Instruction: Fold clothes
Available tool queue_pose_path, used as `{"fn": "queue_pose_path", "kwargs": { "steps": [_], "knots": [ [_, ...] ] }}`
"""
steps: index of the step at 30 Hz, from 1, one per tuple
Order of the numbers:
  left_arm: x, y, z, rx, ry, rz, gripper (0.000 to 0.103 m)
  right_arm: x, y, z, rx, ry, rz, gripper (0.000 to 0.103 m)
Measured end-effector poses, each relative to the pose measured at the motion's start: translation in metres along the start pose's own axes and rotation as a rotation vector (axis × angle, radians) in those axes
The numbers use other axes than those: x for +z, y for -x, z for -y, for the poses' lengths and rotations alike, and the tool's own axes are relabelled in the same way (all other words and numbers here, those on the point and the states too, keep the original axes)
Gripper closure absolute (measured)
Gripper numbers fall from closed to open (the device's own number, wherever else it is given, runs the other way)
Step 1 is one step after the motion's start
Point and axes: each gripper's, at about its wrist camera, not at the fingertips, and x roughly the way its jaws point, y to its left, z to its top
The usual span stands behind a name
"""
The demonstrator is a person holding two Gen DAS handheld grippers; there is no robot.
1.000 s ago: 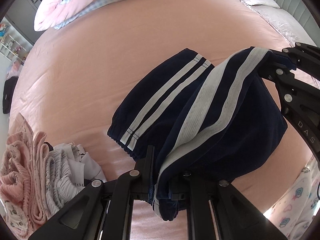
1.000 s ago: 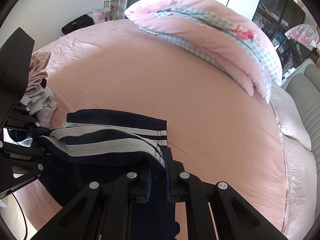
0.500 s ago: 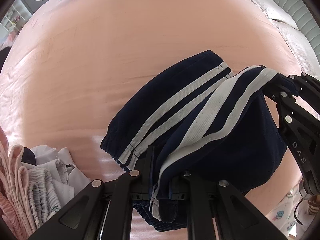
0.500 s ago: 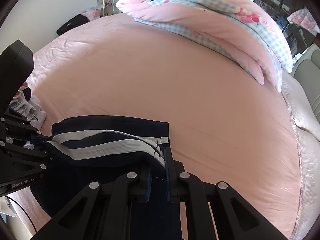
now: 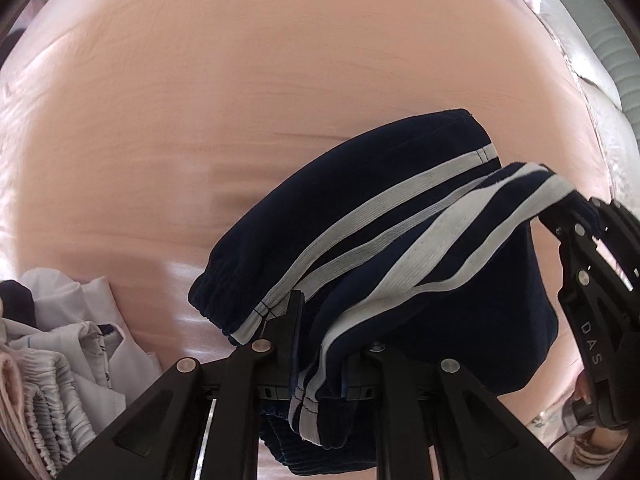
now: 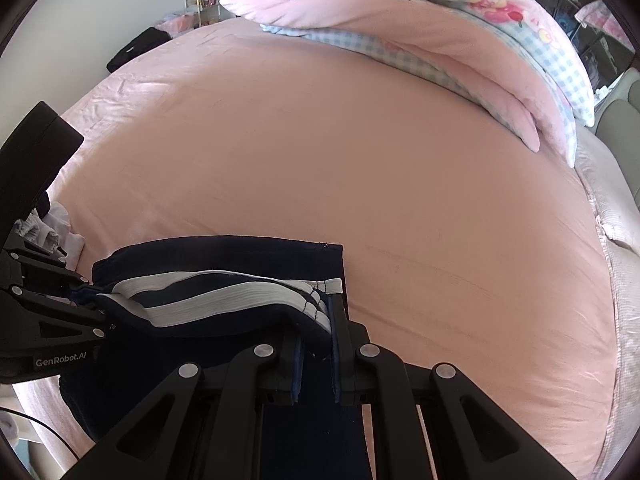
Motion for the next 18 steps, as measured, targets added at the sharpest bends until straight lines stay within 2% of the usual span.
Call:
{"fn": "queue_pose_path", "kwargs": {
  "steps": [4, 5, 8, 9, 12, 15, 18],
  "knots": [
    [0.007, 0.002, -0.005, 0.011, 0.017, -0.025, 0.074, 0.001, -0.006, 0.000, -0.012, 0.004, -0.013, 0.094],
    [0.008, 0.004, -0.003, 0.022, 0.012, -0.025, 0.067, 0.001, -0.008, 0.001, -0.013, -0.002, -0.019, 0.094],
    [0.010, 0.014, 0.001, 0.081, -0.014, -0.014, 0.036, 0.002, -0.012, 0.006, -0.010, -0.029, -0.032, 0.094],
    [0.011, 0.019, 0.000, 0.111, -0.015, -0.005, 0.030, 0.003, -0.013, 0.008, -0.007, -0.043, -0.034, 0.094],
    [0.012, 0.036, -0.006, 0.153, -0.002, 0.021, 0.025, 0.005, -0.015, 0.012, -0.012, -0.061, -0.042, 0.094],
    [0.009, 0.049, -0.014, 0.113, 0.024, 0.023, 0.023, 0.008, -0.015, 0.011, -0.037, -0.053, -0.041, 0.094],
    [-0.002, 0.059, -0.013, 0.132, 0.019, 0.044, 0.023, 0.011, -0.013, 0.008, -0.061, -0.041, -0.039, 0.094]
  ]
}}
